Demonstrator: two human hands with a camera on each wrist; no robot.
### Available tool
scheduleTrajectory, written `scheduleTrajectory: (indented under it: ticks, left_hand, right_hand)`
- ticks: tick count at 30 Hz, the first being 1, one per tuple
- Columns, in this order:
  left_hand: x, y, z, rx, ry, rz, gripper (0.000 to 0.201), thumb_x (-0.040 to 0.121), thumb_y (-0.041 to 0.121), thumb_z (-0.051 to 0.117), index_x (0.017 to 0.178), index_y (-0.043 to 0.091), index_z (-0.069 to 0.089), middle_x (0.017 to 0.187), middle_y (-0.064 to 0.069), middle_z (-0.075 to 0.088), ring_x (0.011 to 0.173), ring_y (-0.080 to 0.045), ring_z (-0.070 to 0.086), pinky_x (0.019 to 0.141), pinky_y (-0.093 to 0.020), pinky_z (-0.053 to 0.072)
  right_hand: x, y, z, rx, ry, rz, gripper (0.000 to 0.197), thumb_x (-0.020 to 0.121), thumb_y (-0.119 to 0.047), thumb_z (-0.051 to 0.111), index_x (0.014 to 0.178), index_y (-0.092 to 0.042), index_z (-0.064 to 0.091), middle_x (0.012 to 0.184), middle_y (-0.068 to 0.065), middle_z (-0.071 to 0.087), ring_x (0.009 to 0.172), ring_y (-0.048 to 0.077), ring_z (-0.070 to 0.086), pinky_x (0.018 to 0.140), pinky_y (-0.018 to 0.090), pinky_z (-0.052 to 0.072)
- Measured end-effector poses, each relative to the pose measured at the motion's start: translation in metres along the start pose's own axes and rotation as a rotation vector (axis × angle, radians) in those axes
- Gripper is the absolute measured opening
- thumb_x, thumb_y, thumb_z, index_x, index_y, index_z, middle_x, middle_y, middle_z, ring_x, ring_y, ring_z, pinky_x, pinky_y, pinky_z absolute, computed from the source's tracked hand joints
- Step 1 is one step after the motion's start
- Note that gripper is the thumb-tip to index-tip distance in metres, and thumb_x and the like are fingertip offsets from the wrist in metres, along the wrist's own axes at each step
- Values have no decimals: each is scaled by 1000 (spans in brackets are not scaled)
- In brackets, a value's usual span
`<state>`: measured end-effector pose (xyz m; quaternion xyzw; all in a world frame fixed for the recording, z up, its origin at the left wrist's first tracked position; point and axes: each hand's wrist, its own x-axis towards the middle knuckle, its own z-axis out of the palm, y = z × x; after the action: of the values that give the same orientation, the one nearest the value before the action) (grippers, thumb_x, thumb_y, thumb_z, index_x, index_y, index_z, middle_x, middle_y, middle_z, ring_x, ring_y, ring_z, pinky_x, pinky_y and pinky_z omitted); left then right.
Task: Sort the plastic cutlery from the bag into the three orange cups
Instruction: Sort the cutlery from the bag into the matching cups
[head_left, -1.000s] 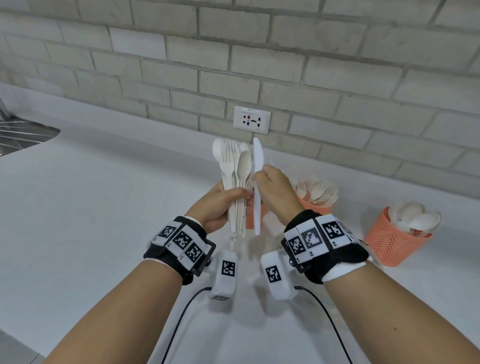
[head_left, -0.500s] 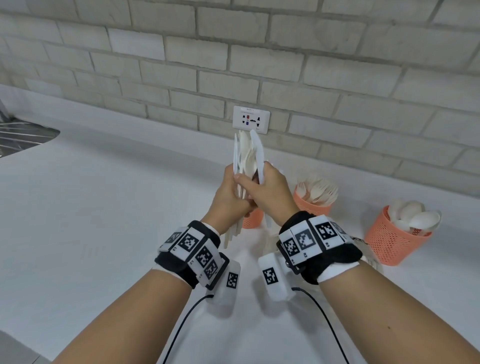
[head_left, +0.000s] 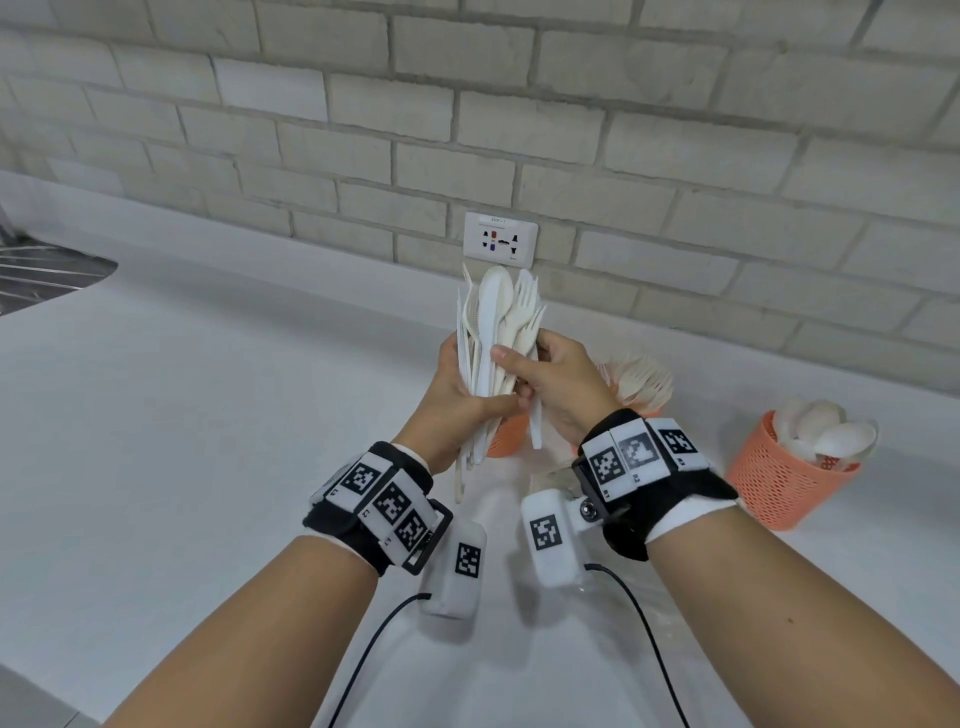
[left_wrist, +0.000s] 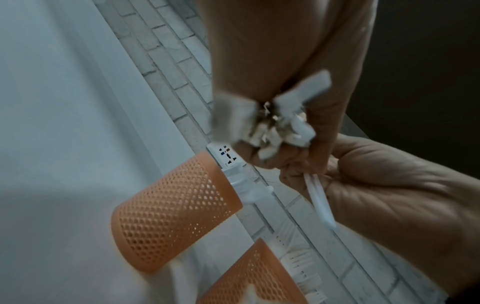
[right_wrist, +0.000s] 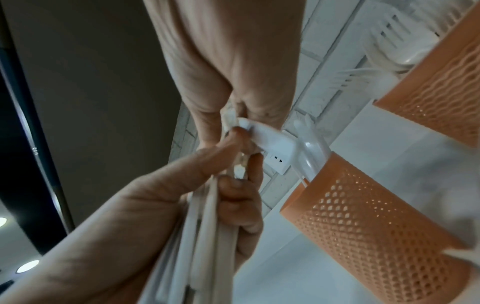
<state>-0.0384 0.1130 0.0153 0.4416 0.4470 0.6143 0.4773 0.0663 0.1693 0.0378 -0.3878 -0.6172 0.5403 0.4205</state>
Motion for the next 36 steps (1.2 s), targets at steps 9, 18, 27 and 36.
scheduleTrajectory:
  ticks: [9, 18, 27, 36]
  left_hand:
    - [5, -4, 1, 59, 103, 38, 76, 70, -18, 63, 128, 16, 29, 96, -15, 55, 70, -22, 59, 53, -29, 51]
    - [-2, 0, -3, 83, 14, 108, 64, 79, -14, 59, 129, 16, 33, 88, -2, 57, 62, -3, 59, 53, -17, 47]
    - [-5, 5, -1, 20, 42, 67, 31, 97, 18, 45, 127, 18, 37, 67, -7, 47, 45, -9, 47, 40, -21, 41]
    - [-3, 2, -5, -118, 50, 44, 28, 97, 21, 45, 125, 19, 42, 72, -5, 55, 54, -11, 55, 48, -23, 47]
  right_hand:
    - [-10, -10, 11, -218, 178, -312, 21, 79, -15, 72, 84, -11, 52, 68, -3, 52, 61, 10, 55, 57, 14, 49]
    - [-3, -8, 15, -345, 70, -216, 11, 88, -10, 52, 98, -9, 57, 80, 1, 60, 69, 14, 58, 59, 14, 47]
    - [-7, -10, 22, -246, 10, -141, 18, 91, -22, 56, 85, -5, 58, 66, 7, 59, 56, 20, 58, 52, 27, 49]
    - [-5, -14, 22, -115, -55, -15, 22, 94, -13, 46, 95, 6, 57, 58, 12, 53, 43, 18, 49, 41, 28, 44]
